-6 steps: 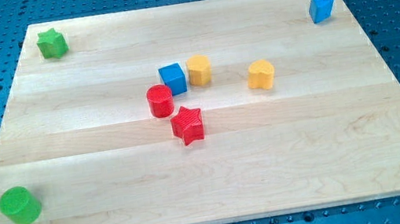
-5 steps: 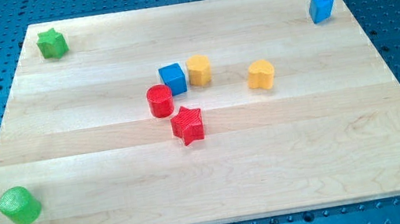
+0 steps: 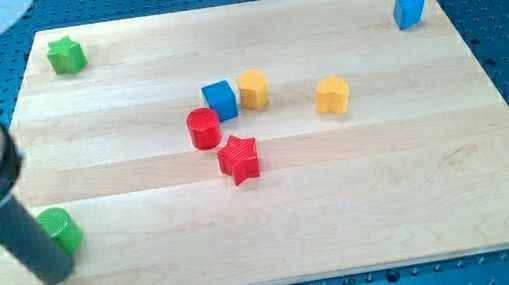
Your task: Move the green circle diagonally to the heart
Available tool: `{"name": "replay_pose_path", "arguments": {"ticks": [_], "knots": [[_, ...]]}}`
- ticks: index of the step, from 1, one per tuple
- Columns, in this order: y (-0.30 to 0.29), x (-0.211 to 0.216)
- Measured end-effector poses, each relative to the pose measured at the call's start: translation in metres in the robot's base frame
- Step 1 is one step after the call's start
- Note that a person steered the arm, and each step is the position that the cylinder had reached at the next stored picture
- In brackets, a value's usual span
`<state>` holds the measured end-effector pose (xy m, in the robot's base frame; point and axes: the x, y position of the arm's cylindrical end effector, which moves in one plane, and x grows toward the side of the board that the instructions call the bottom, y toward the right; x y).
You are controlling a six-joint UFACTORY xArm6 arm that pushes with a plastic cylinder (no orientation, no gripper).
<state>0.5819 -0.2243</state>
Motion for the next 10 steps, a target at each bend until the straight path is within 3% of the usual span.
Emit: {"name": "replay_pose_path", "arguments": {"ticks": [2,4,7,10], "knots": [[-0.050,-0.006],[0.032,-0.044],[0.149,-0.050],[0.122,-0.022]]}}
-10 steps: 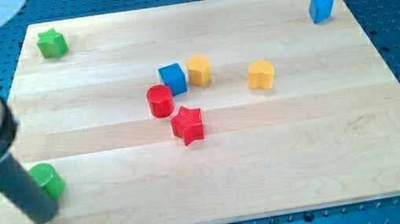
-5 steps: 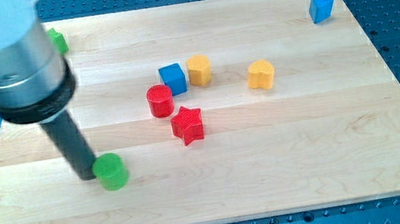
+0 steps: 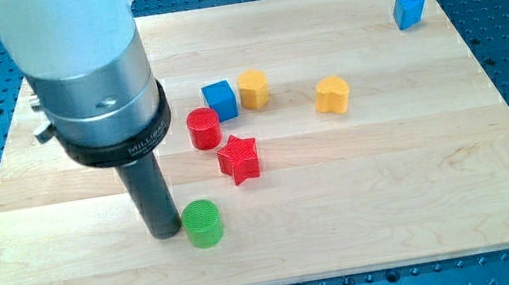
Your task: Move the green circle diagonally to the heart
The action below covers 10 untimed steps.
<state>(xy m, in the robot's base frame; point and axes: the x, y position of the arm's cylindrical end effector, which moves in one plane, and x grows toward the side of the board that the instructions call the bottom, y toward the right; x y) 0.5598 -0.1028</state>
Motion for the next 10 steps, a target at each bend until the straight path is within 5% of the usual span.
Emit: {"name": "replay_pose_path", "arguments": {"ticks": [3,5,7,10], "knots": [[0.083,0.001],[0.060,0.007],[0.075,0.059],[0.116,0.011]]}}
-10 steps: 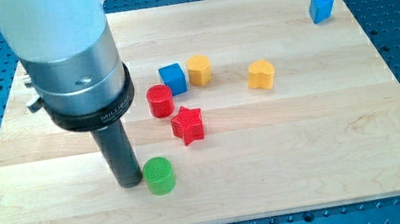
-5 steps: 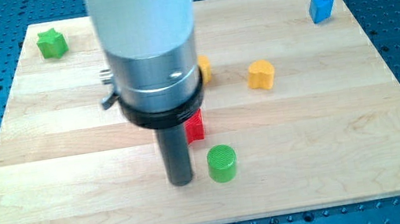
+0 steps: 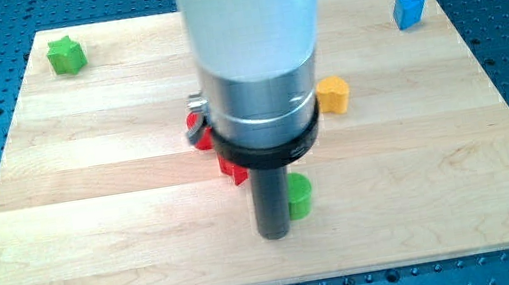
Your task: Move the green circle diagonally to the heart
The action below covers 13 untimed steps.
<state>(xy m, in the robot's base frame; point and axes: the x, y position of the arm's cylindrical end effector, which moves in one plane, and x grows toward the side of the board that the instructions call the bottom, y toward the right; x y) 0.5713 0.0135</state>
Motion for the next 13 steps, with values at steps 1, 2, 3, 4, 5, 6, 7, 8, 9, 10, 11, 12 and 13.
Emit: {"name": "replay_pose_path", "arguments": {"ticks": [1,2,3,4,5,6,7,8,9,10,11,12,13], "knots": [[0.000,0.000],[0.004,0.026],[0.041,0.047],[0.067,0.039],[0.066,0.006],[0.064,-0.035],[0.049,-0.049],[0.048,-0.047],[0.083,-0.030],[0.109,-0.001],[0.092,0.013],[0.069,0.013],[0.058,0.010]]}}
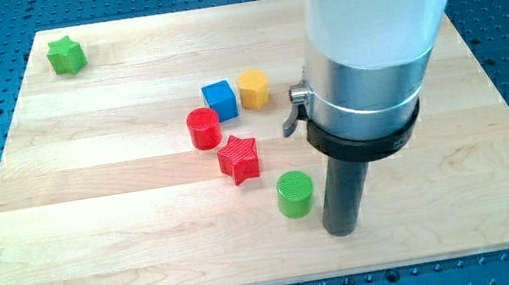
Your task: Move the green circle diagonally to the heart
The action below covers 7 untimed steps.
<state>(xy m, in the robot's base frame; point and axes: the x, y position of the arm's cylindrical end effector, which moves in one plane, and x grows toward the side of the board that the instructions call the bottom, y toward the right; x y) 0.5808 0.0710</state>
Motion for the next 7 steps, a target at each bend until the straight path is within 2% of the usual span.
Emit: {"name": "replay_pose_path", "arguments": {"ticks": [6,7], "knots": [[-0.012,-0.029],[0.037,-0.040]]}}
